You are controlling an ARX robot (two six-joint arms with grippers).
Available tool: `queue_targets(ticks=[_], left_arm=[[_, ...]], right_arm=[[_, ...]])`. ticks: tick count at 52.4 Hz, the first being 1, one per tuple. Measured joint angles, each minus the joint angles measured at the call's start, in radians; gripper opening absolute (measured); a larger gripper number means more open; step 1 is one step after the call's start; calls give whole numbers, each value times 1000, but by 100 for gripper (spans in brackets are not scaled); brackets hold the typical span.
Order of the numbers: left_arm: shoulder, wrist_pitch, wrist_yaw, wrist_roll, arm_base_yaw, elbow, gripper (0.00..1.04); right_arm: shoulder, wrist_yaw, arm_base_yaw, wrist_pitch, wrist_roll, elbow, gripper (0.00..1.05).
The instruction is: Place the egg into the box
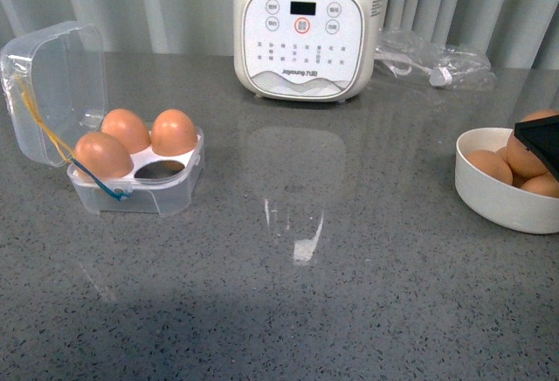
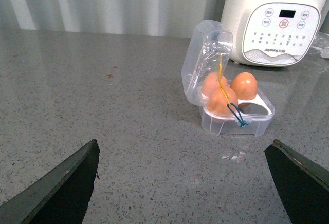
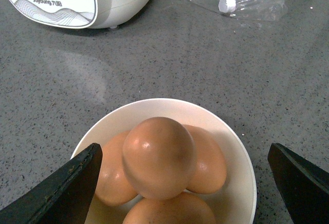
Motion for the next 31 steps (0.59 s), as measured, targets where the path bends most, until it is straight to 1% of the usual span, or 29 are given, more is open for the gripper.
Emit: queue_targets(ticks=[13,24,26,28,29,31], left_arm=[[0,0,0,0,0,0,98],[0,0,0,0,0,0,98],[0,0,0,0,0,0,98],[0,0,0,0,0,0,98],[0,0,0,0,0,0,98],[0,0,0,0,0,0,98]], right_arm=[[55,-1,7,8,-10,39,98],[86,-4,39,-4,-28,77,98],[90,-5,45,-9,-29,84,93],[95,-3,52,-14,-32,88,86],[98,0,57,-18,-39,89,81],[99,7,61,-19,-42,89,75]])
